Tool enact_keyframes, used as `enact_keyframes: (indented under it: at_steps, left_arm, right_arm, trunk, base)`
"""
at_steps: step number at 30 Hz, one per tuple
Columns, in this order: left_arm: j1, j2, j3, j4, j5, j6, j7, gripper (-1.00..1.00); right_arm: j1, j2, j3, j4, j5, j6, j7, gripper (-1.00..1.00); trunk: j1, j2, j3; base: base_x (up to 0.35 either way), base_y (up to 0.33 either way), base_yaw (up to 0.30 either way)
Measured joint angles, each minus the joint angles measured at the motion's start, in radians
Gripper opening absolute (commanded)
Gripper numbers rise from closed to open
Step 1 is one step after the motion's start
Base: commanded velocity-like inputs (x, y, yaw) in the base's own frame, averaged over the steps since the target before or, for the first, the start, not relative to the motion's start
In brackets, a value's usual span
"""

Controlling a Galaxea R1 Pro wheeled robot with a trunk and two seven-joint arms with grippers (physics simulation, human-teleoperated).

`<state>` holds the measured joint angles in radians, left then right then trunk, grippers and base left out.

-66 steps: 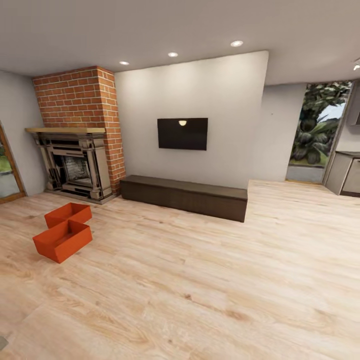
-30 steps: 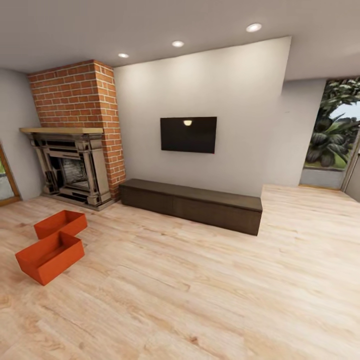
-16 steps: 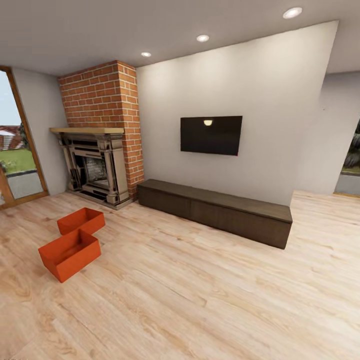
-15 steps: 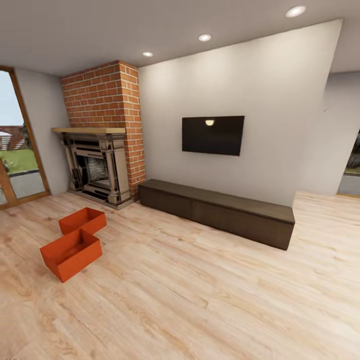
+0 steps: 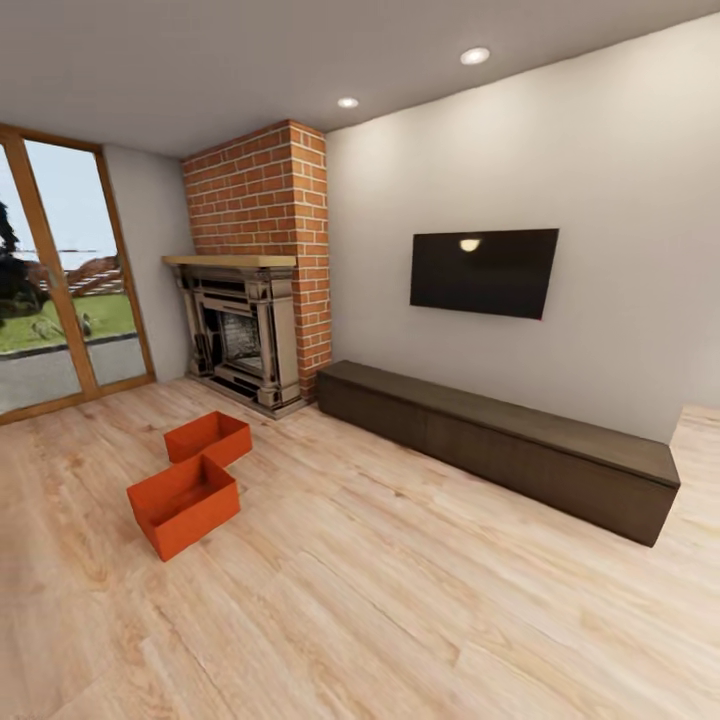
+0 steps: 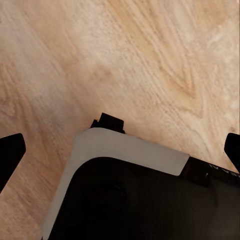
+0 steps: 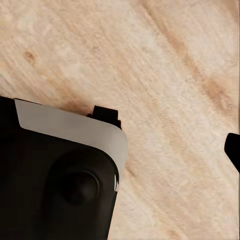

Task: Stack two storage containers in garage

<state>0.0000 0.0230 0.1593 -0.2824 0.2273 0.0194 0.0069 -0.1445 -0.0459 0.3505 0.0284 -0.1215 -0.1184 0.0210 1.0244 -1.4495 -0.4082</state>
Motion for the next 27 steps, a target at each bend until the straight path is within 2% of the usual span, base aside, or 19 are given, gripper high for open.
enact_keyframes:
  at_steps: [27]
  left_arm:
    - [0.0, 0.0, 0.0, 0.0, 0.0, 0.0, 0.0, 1.0]
  right_arm:
    - [0.0, -0.002, 0.0, 0.0, -0.001, -0.003, 0.0, 1.0]
  trunk:
    - [0.0, 0.0, 0.0]
  base:
    - [0.325, 0.0, 0.272]
